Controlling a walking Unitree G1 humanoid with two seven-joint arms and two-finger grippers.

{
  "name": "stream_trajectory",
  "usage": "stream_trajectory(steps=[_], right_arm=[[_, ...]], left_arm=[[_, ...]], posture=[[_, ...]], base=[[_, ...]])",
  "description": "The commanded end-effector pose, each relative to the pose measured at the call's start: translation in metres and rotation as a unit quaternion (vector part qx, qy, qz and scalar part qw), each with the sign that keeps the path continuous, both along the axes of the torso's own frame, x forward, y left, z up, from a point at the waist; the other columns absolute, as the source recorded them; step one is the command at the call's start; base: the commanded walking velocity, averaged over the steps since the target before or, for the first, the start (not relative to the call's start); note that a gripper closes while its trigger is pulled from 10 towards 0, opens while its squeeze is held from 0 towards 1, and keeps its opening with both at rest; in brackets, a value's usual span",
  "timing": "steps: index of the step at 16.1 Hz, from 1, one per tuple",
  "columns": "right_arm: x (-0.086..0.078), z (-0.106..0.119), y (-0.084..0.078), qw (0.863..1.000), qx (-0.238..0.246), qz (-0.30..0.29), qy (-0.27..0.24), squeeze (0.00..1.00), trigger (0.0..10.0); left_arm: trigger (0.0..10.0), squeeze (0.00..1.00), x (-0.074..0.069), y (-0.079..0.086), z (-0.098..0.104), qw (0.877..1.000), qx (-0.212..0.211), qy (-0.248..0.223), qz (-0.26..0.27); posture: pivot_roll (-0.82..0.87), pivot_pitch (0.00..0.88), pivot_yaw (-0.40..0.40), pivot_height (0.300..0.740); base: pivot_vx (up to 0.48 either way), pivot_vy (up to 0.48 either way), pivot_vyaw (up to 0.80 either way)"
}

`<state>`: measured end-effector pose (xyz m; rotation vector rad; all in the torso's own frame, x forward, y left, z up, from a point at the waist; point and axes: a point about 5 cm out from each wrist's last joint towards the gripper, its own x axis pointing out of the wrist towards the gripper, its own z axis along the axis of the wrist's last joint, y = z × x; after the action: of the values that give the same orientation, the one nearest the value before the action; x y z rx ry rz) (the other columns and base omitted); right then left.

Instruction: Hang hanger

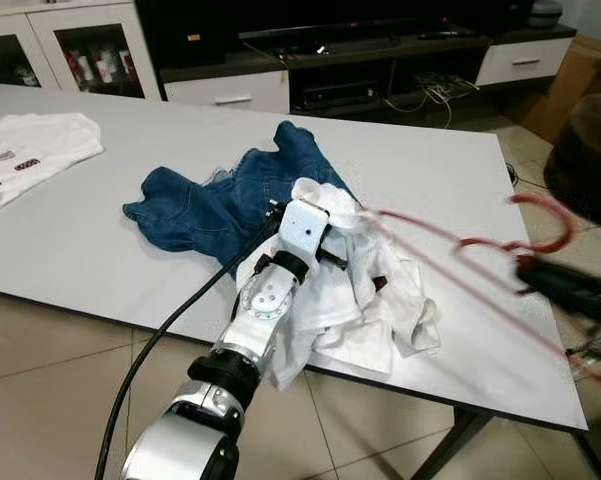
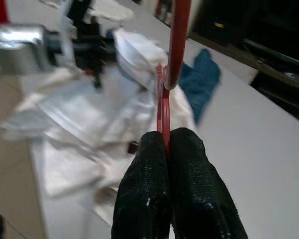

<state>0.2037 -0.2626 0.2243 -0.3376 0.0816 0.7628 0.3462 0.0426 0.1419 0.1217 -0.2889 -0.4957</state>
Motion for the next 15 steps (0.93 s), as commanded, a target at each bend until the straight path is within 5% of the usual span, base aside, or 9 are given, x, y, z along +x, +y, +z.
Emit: stream_trajectory(steps=[1,4,5,7,9,12,13,15], right_arm=[[0.002,-0.003,0.011,1.0,0.016,0.014,0.005,0.0,10.0],[0.009,-0.007,0.019,0.999,0.034,0.006,0.003,0.0,10.0],[0.015,-0.002,0.012,0.998,0.055,-0.022,-0.01,0.0,10.0],[0.021,-0.003,0.009,0.997,0.063,-0.045,-0.01,0.0,10.0],[0.027,-0.012,0.016,0.996,0.074,-0.054,-0.003,0.0,10.0],[0.035,-0.022,0.017,0.993,0.091,-0.08,0.013,0.0,10.0],[0.037,-0.023,0.019,0.992,0.094,-0.08,0.013,0.0,10.0],[0.044,-0.024,0.013,0.989,0.099,-0.112,0.011,0.0,10.0]], left_arm=[[10.0,1.0,-0.001,0.001,0.004,1.0,0.001,-0.017,-0.007],[10.0,1.0,-0.005,-0.001,-0.002,0.998,0.036,-0.011,-0.045],[10.0,0.0,-0.012,-0.006,-0.001,0.992,0.093,-0.048,-0.075],[10.0,0.0,-0.016,-0.011,0.001,0.987,0.11,-0.07,-0.093],[10.0,0.0,-0.02,-0.013,0.01,0.967,0.189,-0.145,-0.09],[10.0,0.0,-0.022,-0.014,0.01,0.95,0.241,-0.178,-0.092],[10.0,1.0,-0.025,-0.013,0.01,0.95,0.237,-0.173,-0.109],[10.0,1.0,-0.017,-0.005,-0.004,0.965,0.232,-0.093,-0.076]], posture=[[-0.07,0.037,0.031,0.74],[-0.06,0.037,0.03,0.74],[-0.06,0.038,0.028,0.74],[-0.06,0.04,0.023,0.74],[-0.05,0.043,0.015,0.74],[-0.05,0.045,0.01,0.74],[-0.04,0.045,0.01,0.74],[-0.04,0.043,0.011,0.74]], base=[[0.0,0.0,0.0],[0.0,0.0,0.0],[0.0,0.0,0.0],[0.0,0.0,0.0],[0.0,0.0,0.0],[0.0,0.0,0.0],[0.0,0.0,0.0],[0.0,0.0,0.0]])
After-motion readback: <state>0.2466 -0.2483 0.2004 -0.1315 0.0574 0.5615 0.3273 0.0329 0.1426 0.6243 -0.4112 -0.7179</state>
